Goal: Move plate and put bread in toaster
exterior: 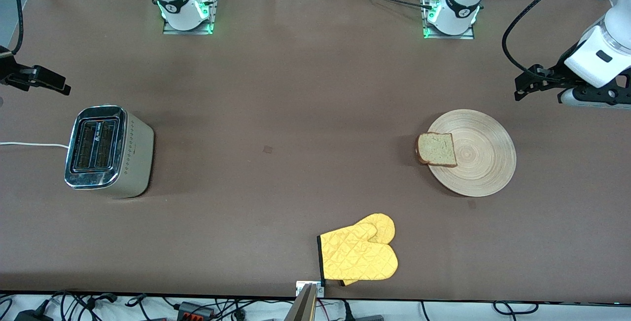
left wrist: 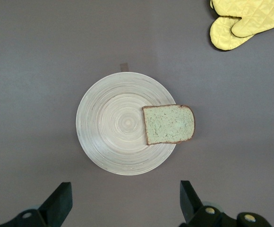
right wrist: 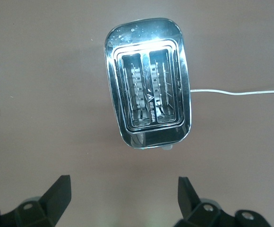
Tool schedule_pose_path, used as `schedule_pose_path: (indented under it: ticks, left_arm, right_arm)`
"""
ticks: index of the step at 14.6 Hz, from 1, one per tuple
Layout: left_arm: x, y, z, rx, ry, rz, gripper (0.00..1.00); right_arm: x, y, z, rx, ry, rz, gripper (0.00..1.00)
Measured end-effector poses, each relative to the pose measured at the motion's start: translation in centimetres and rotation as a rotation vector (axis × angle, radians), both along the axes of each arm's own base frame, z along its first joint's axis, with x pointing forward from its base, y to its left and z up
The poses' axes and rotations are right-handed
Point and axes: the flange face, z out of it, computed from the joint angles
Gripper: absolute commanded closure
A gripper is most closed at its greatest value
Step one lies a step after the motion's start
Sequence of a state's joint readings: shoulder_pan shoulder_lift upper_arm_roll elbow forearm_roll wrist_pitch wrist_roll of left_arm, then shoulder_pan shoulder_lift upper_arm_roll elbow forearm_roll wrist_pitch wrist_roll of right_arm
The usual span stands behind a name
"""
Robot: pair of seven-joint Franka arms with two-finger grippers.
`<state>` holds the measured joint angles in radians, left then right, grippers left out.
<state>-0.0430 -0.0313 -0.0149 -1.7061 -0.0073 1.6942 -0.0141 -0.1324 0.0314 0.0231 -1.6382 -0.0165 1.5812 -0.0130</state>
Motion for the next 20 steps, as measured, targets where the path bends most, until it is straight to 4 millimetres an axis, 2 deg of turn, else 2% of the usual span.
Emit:
schedule_pose_path:
  ticks: [13, 17, 20]
  left_arm:
    - [0.0, 0.0, -0.1, 0.0, 0.005, 0.001, 0.0]
    - [-0.1, 0.0, -1.2, 0.003, 0.061, 0.0, 0.0]
    - [0.6, 0.1, -2.2, 0.005, 0.096, 0.0, 0.0]
  right_arm:
    - [0.0, -0.2, 0.0, 0.0, 0.0, -0.003, 0.0]
    - [0.0, -0.2, 0.0, 0.0, 0.0, -0.004, 0.0]
    - [0.0, -0.2, 0.0, 0.0, 0.001, -0.004, 0.0]
